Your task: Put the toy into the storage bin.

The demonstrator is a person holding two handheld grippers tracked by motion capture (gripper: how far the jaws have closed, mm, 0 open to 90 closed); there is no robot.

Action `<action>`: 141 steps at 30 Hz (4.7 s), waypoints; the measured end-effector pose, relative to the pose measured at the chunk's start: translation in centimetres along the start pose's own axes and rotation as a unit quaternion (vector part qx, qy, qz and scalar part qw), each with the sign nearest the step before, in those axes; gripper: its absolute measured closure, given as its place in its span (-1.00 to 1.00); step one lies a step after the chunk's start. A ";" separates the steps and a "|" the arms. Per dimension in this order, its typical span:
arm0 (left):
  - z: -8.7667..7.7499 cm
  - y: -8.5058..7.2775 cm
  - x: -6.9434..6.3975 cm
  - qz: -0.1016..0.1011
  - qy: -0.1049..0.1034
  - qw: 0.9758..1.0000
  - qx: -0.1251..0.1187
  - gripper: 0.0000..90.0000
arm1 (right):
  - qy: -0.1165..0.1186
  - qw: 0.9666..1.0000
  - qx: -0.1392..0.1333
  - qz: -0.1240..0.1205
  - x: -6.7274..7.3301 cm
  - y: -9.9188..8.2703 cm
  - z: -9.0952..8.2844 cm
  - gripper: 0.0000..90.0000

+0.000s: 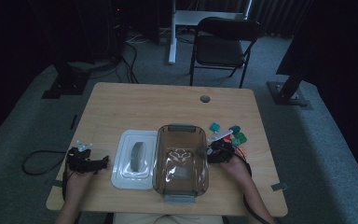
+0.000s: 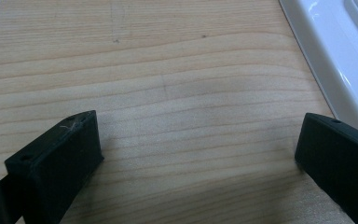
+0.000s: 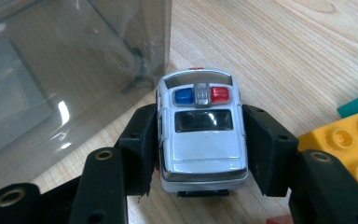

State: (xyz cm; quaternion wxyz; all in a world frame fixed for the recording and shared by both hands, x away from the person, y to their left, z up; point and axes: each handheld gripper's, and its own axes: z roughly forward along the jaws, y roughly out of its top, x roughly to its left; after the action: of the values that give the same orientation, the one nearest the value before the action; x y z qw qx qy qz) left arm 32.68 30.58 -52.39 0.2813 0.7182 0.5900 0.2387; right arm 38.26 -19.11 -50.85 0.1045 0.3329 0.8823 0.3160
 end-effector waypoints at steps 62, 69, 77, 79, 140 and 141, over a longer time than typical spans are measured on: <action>0.0 0.0 0.0 0.000 0.001 1.000 0.001 -0.98 | -0.036 0.999 0.016 0.028 2.6 -6.4 -5.3 0.07; 0.0 0.0 0.0 0.000 0.001 1.000 0.001 -0.98 | -0.041 0.998 -0.014 0.046 2.2 -6.4 -7.2 0.07; 0.0 0.0 0.0 -0.001 0.001 1.000 0.001 -0.98 | -0.045 0.995 -0.073 0.052 1.4 -4.7 -11.5 0.07; 0.0 0.0 0.0 0.000 0.001 1.000 0.001 -0.98 | -0.042 0.994 -0.084 0.049 1.3 -4.2 -12.4 0.07; 0.0 0.0 0.0 0.000 0.001 1.000 0.000 -0.98 | 0.093 0.921 0.217 -0.309 15.9 9.6 -2.1 0.06; 0.0 0.0 0.0 0.000 0.001 1.000 0.000 -0.98 | 0.096 0.919 0.223 -0.310 15.9 9.6 -1.9 0.06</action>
State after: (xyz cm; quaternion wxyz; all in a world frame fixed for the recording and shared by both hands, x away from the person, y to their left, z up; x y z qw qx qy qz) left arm 32.66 30.59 -52.39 0.2807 0.7179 0.5906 0.2387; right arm 30.46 -4.12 -42.90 0.0353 0.0259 0.9946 0.0936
